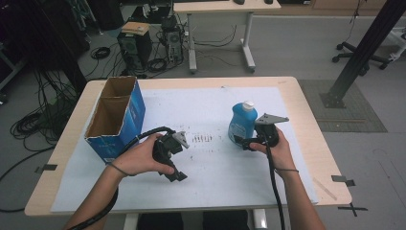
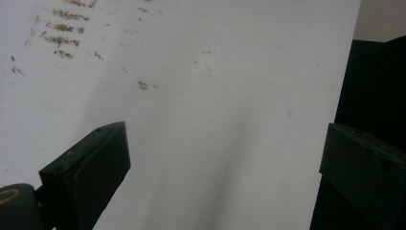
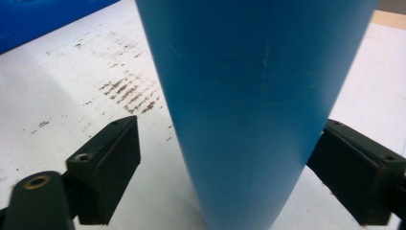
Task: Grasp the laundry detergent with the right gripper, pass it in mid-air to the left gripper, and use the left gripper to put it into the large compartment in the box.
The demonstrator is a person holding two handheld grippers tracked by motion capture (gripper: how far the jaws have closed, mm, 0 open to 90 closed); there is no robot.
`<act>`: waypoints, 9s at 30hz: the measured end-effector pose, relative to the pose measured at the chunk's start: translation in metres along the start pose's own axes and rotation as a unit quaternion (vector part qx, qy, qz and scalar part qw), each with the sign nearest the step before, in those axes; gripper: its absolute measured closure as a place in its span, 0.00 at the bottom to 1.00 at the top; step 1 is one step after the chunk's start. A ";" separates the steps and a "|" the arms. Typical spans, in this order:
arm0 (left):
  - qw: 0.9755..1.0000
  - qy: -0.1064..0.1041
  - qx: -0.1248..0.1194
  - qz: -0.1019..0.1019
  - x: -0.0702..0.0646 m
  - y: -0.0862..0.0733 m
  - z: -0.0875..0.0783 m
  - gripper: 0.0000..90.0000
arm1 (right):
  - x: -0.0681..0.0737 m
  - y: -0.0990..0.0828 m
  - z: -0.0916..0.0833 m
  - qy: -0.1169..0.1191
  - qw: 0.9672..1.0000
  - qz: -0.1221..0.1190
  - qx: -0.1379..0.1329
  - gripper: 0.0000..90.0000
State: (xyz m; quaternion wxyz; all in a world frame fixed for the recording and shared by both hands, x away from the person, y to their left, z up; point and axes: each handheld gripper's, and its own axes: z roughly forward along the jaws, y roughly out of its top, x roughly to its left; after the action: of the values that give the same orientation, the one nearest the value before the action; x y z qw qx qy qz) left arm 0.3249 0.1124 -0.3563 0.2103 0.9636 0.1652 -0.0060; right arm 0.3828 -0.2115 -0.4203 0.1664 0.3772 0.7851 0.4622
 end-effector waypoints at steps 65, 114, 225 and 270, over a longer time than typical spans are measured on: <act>1.000 0.001 -0.008 0.005 -0.001 0.005 -0.010 0.04 | 0.004 0.010 -0.008 -0.019 0.999 -0.020 -0.025 0.49; 0.995 0.027 -0.036 0.083 0.008 0.047 -0.133 0.04 | 0.017 0.096 -0.086 0.152 0.984 -0.077 -0.043 0.51; 0.988 -0.028 0.006 0.151 -0.027 0.134 -0.152 0.17 | 0.112 0.128 -0.050 0.359 0.905 -0.227 -0.002 0.51; 0.990 -0.035 0.023 0.132 -0.030 0.139 -0.154 0.42 | 0.108 0.130 -0.055 0.361 0.905 -0.226 -0.010 0.51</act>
State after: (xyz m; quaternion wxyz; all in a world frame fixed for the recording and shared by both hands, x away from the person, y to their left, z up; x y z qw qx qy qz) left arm 0.3326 0.0461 -0.1578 0.1928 0.9807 0.0285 -0.0156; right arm 0.3353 -0.1262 -0.2720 -0.0248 -0.0044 0.8507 0.5251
